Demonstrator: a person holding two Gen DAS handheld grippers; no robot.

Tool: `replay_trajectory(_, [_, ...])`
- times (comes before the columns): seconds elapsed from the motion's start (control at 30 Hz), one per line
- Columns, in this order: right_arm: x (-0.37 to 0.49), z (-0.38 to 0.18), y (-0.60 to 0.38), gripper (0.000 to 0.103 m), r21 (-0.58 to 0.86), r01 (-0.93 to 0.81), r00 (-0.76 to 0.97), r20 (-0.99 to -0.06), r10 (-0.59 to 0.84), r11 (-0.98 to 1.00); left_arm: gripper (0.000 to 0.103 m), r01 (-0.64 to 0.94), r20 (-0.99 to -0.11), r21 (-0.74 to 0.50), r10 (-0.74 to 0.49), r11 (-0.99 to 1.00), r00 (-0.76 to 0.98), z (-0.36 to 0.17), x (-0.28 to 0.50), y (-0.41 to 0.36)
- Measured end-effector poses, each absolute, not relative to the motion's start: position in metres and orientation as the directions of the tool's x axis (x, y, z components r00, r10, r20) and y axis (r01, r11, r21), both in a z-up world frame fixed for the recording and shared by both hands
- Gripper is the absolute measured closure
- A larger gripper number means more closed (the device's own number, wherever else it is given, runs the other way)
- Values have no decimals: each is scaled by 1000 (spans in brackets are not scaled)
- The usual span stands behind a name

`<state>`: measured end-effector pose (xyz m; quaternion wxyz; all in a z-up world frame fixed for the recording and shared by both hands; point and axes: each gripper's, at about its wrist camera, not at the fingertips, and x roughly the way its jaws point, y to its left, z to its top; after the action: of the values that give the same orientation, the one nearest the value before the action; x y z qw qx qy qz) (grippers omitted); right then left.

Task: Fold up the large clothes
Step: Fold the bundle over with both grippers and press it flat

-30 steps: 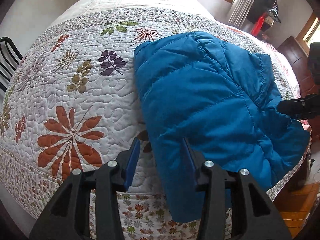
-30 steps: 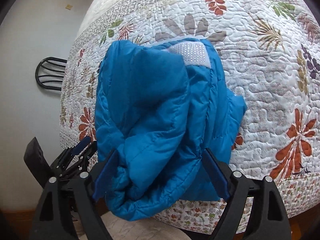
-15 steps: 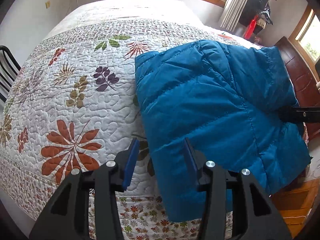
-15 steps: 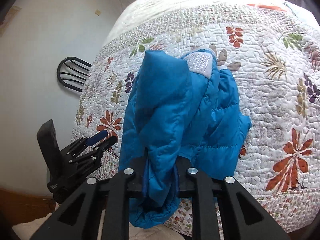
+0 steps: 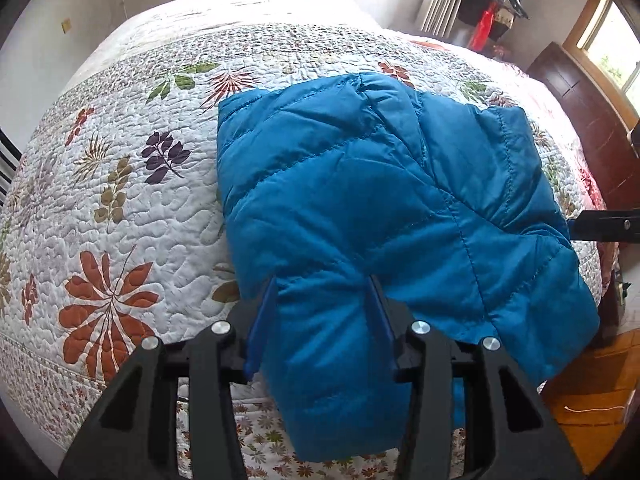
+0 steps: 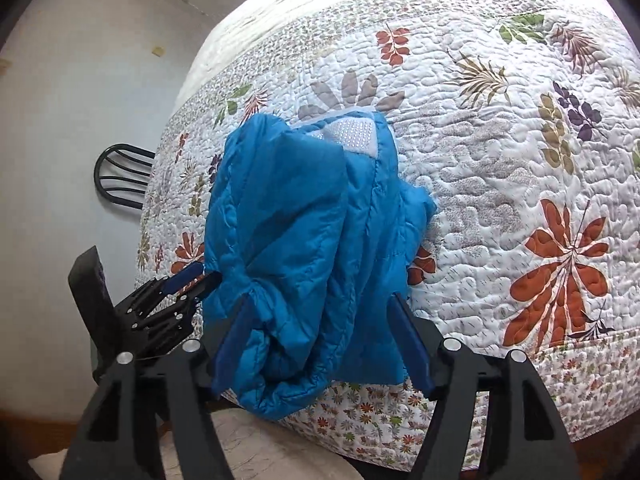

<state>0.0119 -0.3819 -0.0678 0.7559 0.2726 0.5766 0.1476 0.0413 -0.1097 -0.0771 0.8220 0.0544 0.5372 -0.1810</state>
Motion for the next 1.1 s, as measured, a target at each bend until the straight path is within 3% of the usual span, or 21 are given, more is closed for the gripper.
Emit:
replay_trajectory(0.2, [37, -109, -364, 37, 678, 113, 192, -732, 654, 726, 58, 307, -901, -101, -218, 946, 376, -76, 43, -92])
replay_trajectory(0.27, [43, -116, -358, 69, 728, 101, 180, -683, 708, 678, 58, 289, -904, -85, -196, 954, 379, -77, 46, -86])
replay_trajectory(0.33, [47, -113, -355, 86, 765, 84, 189, -641, 743, 639, 58, 272, -906, -76, -180, 959, 383, -77, 50, -81])
replay_trajectory(0.37, [46, -107, -354, 90, 772, 60, 202, -630, 750, 632, 58, 265, -906, -71, -174, 962, 386, -76, 52, -78])
replay_trajectory(0.5, [22, -60, -357, 94, 750, -43, 287, -623, 728, 660, 59, 264, -897, -136, -232, 955, 376, -61, 50, -77])
replay_trajectory(0.63, [-12, -46, -373, 94, 633, -34, 328, -724, 606, 774, 59, 332, -889, -162, -283, 929, 360, -52, 35, -99])
replay_trajectory(0.77, [-25, -92, -389, 94, 530, 91, 273, -827, 491, 843, 58, 411, -908, -130, -275, 902, 317, -72, 27, -131])
replay_trajectory(0.93, [-28, -151, -396, 92, 528, 167, 241, -841, 485, 833, 54, 468, -921, -55, -226, 882, 317, -95, 25, -152])
replay_trajectory(1.1, [-19, -168, -390, 92, 522, 165, 249, -843, 477, 837, 53, 473, -918, -41, -220, 880, 330, -110, 26, -155])
